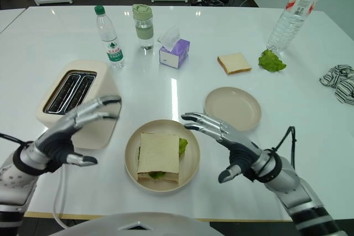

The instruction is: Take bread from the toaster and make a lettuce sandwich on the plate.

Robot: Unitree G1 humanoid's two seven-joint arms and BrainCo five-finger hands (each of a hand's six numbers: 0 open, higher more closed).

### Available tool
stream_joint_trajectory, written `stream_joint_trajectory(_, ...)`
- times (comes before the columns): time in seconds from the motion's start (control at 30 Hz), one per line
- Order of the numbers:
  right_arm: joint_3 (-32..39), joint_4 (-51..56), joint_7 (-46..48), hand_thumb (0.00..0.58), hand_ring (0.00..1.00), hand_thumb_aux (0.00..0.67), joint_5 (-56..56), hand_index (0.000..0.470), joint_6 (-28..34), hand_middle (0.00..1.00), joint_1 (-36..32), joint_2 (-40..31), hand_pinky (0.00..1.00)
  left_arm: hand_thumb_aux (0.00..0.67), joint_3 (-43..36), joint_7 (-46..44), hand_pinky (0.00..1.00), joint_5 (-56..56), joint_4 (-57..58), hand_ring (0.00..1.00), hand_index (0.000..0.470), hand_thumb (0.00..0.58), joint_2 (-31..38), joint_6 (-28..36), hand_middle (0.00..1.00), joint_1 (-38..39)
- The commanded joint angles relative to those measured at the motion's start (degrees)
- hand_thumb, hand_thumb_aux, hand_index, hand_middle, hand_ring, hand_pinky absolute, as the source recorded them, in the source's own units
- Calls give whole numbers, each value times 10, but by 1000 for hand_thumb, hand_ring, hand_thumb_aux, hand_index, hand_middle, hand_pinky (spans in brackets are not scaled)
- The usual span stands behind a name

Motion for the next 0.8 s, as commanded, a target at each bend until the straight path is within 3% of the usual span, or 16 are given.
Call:
stream_joint_trajectory(0.03, 3, 2, 87, 580, 1000, 670, 57, 470, 23, 1000, 50, -63, 1000, 670, -15, -49, 1000, 32, 26, 1000, 470, 580, 41, -33, 1000, 52)
stream_joint_trajectory(0.2, 48, 37, 215, 580, 1000, 670, 46, 470, 73, 1000, 54, -93, 1000, 670, -108, -129, 1000, 24, 114, 1000, 470, 580, 75, -10, 1000, 63)
stream_joint_trajectory(0.3, 66, 54, 251, 580, 1000, 670, 32, 470, 90, 1000, 41, -65, 1000, 670, -156, -165, 1000, -31, 143, 1000, 470, 580, 65, 17, 1000, 56)
stream_joint_trajectory(0.5, 83, 82, 252, 580, 1000, 670, -44, 470, 94, 1000, 18, 12, 1000, 670, -183, -120, 1000, 60, 224, 1000, 470, 580, -30, 7, 1000, -2)
stream_joint_trajectory(0.8, 88, 107, 233, 580, 1000, 670, -122, 470, 90, 1000, 4, 73, 1000, 670, -194, -89, 1000, 138, 256, 1000, 470, 580, -45, -5, 1000, -26)
